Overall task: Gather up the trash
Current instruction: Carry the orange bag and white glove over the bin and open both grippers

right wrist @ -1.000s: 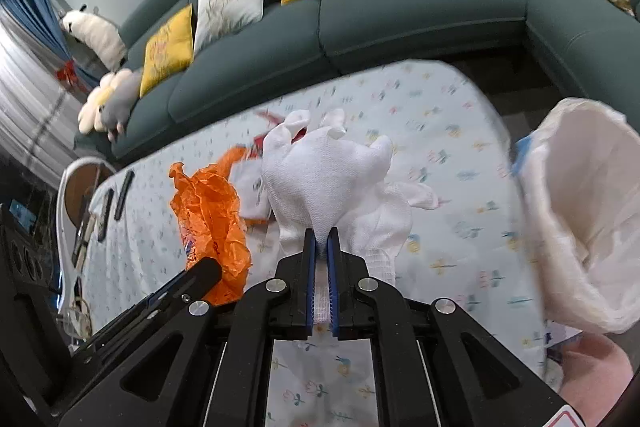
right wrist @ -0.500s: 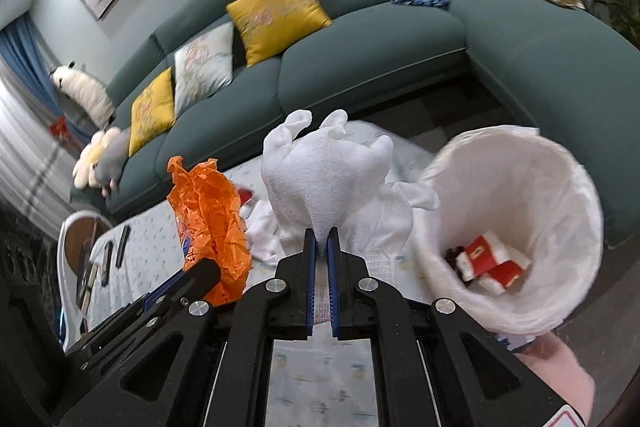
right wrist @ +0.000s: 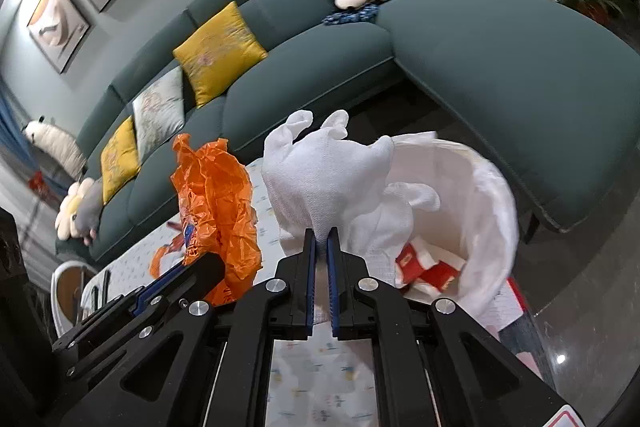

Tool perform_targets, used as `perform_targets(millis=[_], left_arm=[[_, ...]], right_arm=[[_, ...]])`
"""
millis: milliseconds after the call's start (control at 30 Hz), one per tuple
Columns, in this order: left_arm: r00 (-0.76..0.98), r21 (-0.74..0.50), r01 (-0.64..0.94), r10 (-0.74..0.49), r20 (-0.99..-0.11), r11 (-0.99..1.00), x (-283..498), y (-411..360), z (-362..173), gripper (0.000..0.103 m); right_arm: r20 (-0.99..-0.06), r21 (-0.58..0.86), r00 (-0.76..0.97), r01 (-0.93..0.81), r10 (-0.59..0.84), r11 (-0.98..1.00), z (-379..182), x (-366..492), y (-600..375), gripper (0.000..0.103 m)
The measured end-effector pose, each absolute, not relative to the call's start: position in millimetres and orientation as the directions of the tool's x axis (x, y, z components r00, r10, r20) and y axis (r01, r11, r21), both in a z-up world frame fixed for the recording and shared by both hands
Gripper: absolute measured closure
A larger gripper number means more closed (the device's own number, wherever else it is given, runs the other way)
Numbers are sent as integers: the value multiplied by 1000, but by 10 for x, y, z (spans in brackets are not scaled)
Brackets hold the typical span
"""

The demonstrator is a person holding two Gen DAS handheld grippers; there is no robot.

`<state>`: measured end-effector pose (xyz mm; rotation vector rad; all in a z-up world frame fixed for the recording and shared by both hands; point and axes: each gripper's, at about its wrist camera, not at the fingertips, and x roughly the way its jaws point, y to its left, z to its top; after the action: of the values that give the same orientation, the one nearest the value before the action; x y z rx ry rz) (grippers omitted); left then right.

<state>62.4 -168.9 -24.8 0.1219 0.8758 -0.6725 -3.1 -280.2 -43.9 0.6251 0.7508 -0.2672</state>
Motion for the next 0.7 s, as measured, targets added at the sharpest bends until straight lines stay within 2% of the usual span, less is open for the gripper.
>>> perform_targets(millis=[367,400,467,567,700], left_arm=[[390,-214,622,-535,-750,754,719,-2045,-354,85],[389,-219,617,-535,-750,756,727,-2054,-355,83],[402,-216,602,-525,-750,769,752,-2071,-356,66],[428,-203,582,-509,-747,787,784,-2083,-348,56],[436,-199,560,-491,-755,804,855,-2049,-361,55]], right_arm=[[-719,436,693,502,-46,747,-562,-135,-3183,97],[-721,436,692,503,-46,746,-571,-125,-3197,97],[-723,435,689,508,-48,743,-588,-103,-3210,96],[-731,433,681,520,-51,736,-621,-58,-3216,91],[-730,435,681,526,-55,730,-632,-29,-3233,88]])
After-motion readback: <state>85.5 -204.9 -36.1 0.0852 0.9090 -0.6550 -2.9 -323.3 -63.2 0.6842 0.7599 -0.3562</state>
